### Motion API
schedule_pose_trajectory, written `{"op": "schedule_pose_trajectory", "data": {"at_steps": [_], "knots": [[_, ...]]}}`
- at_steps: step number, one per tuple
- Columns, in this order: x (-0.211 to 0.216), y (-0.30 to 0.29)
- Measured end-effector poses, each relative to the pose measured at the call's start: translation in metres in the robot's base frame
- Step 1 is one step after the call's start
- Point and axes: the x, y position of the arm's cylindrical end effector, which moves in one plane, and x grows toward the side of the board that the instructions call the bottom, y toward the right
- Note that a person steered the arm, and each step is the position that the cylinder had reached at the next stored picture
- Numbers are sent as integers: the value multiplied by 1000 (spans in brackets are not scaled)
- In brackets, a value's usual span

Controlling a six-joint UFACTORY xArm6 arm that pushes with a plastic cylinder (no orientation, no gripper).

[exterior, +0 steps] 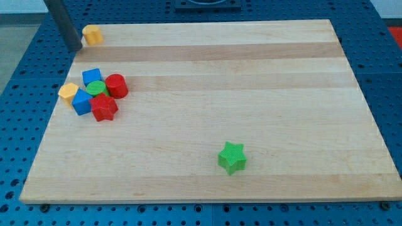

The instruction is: Place the arm at the left centre

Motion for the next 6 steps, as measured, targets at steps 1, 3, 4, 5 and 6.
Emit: {"op": "schedule_pose_trajectory", "data": {"at_steps": [1, 3, 4, 5, 6], "knots": [[-19, 17], [-33, 5], [-27, 0], [47, 0], [139, 0]]}}
